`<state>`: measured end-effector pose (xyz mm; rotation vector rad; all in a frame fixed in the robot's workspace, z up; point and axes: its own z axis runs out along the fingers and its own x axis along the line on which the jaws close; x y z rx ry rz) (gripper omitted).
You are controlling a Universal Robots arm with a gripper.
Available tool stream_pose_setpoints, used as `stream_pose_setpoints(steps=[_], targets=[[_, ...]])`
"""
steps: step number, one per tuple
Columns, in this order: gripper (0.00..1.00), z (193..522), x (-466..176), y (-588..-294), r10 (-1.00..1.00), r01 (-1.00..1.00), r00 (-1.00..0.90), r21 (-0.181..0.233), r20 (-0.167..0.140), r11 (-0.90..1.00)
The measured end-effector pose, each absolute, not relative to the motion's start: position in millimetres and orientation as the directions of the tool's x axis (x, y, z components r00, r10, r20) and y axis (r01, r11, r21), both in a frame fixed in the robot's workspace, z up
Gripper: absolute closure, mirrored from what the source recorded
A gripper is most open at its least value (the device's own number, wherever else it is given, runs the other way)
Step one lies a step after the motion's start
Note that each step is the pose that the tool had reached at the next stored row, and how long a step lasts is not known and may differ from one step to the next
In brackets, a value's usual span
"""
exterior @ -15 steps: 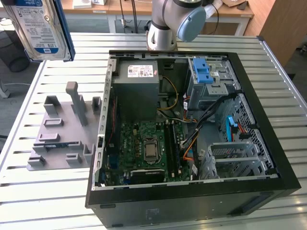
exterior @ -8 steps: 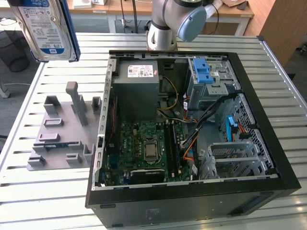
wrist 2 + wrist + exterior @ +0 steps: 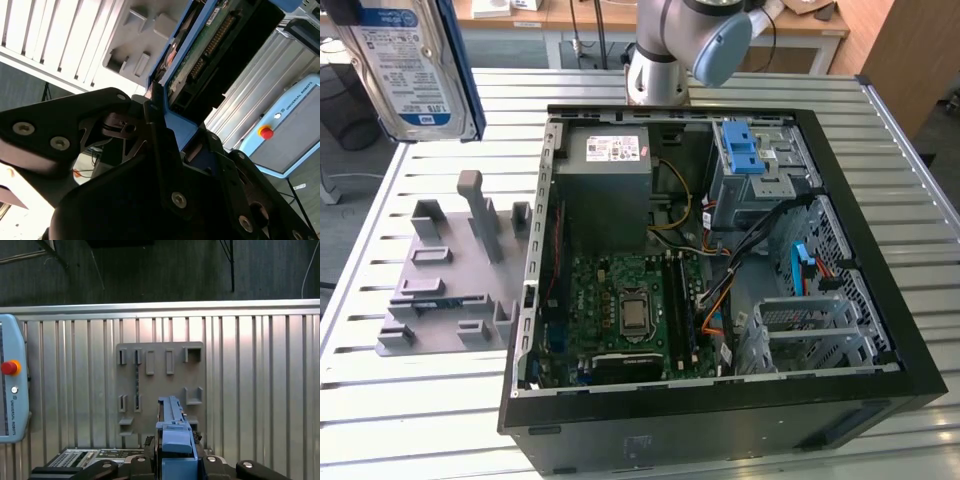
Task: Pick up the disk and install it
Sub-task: 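Pick up the disk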
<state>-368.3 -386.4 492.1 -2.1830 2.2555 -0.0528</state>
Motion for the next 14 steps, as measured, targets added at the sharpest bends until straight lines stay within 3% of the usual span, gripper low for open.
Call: stream_pose_setpoints(steps=[14], targets=[[0.64,490.7,-357.4,-398.4,-1.0,-1.0,-0.005,-0.026,0.022,0.004]])
